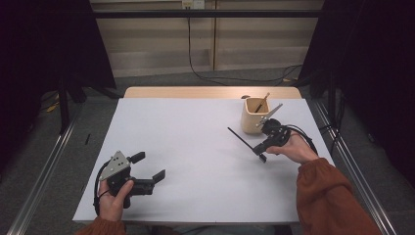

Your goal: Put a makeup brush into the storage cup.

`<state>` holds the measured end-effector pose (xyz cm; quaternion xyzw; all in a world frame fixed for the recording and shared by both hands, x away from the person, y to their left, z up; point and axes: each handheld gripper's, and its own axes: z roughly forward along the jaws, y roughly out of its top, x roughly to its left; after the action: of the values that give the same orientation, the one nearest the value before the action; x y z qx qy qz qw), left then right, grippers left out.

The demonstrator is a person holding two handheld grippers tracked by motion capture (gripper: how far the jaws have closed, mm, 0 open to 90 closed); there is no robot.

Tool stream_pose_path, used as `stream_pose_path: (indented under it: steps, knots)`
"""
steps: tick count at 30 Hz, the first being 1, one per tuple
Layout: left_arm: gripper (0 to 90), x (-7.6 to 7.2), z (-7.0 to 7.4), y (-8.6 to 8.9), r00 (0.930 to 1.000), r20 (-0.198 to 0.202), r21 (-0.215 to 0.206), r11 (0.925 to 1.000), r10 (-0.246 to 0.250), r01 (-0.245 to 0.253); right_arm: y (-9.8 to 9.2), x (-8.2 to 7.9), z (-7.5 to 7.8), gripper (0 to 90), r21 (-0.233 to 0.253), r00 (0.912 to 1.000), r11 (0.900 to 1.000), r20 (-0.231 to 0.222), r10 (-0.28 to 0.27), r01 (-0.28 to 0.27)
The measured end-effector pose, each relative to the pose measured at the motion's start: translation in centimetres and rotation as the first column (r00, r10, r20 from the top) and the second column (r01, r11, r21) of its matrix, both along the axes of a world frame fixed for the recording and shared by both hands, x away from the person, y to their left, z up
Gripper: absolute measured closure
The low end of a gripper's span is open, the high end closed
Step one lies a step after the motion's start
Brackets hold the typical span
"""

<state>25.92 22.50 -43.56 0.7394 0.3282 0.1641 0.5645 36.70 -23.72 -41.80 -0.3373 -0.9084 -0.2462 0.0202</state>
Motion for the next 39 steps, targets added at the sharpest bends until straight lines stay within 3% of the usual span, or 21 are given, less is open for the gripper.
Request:
stream_pose_path:
  steps: [4,10,15,18,24,28,32,35,38,39]
  knots:
    - [2.0,0.0,-0.1,0.0,1.0,0.0,-0.008,1.0,0.001,-0.001,-0.5,-0.3,0.1,86.2,0.04,0.9998,0.999,0.015,-0.009,0.009]
    - [2.0,0.0,0.0,0.0,1.0,0.001,-0.009,1.0,0.001,-0.001,-1.0,-0.8,0.3,86.2,0.106,0.995,0.994,0.09,-0.044,0.034]
    - [2.0,0.0,0.0,0.0,1.0,0.0,-0.003,1.0,0.0,0.0,-1.5,-1.2,0.7,86.2,0.185,0.9871,0.982,0.146,-0.065,0.037]
    - [2.0,0.1,0.0,0.0,1.0,0.002,-0.005,1.0,0.0,0.0,-1.9,-1.3,0.8,86.2,0.214,0.9848,0.975,0.147,-0.093,0.06]
    - [2.0,0.0,0.0,0.0,1.0,-0.002,0.0,1.0,-0.002,0.002,-2.6,-1.5,0.7,86.2,0.304,0.9729,0.948,0.176,-0.15,0.092]
    - [2.0,0.1,-0.1,0.0,1.0,0.0,-0.004,1.0,-0.001,0.001,-2.8,-1.7,1.2,86.2,0.36,0.9587,0.929,0.224,-0.175,0.086]
    - [2.0,0.0,-0.1,0.0,1.0,0.0,-0.004,1.0,-0.002,0.002,-3.0,-2.0,1.9,86.2,0.462,0.9373,0.885,0.282,-0.204,0.054]
    - [2.0,0.0,0.0,0.0,1.0,-0.003,-0.002,1.0,-0.005,0.005,-3.1,-2.2,2.4,86.1,0.477,0.9281,0.878,0.31,-0.207,0.036]
    - [2.0,0.0,0.0,0.0,1.0,-0.003,-0.003,1.0,-0.004,0.004,-3.3,-2.4,2.6,86.1,0.522,0.9193,0.852,0.321,-0.227,0.028]
    - [2.0,0.0,0.0,0.0,1.0,-0.003,-0.003,1.0,-0.004,0.004,-3.4,-2.4,2.6,86.2,0.529,0.9153,0.848,0.326,-0.236,0.03]
